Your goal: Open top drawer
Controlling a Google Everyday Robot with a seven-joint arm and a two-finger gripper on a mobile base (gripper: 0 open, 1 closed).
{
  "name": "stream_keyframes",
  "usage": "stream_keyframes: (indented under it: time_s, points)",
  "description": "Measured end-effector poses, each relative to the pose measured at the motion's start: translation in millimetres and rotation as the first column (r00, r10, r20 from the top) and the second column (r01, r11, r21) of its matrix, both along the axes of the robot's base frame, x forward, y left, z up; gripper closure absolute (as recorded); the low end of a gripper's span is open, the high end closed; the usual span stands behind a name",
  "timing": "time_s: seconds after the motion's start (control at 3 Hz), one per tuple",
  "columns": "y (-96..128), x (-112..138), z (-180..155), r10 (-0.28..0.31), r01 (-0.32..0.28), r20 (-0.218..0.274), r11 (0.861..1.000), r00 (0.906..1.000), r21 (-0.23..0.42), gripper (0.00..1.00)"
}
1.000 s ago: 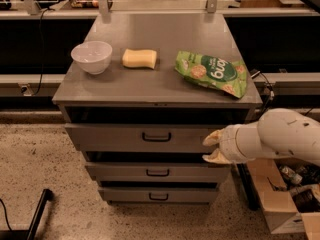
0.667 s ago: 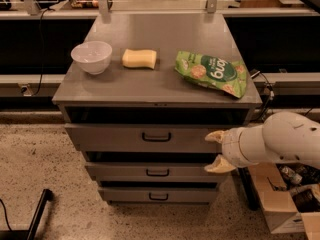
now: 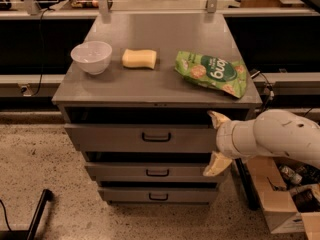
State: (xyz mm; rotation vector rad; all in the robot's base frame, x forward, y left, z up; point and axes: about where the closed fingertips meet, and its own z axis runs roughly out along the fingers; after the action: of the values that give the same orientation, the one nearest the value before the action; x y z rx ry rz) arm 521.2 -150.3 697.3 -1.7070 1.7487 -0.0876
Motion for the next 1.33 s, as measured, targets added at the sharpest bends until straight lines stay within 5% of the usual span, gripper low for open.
stream_keyframes:
  time_s: [0.67,1.0,1.33]
  points:
    - [-2,30,-29,-0.022,0.022,-0.01,1.0,0.9997,-0.003,0.0]
    - [-1,36,-44,-0.022,0.022,-0.032,1.0,0.9992,-0.006,0.09]
    - [4,37,-43,0.002,-0.003,-0.037,1.0,0.9993,-0.015,0.33]
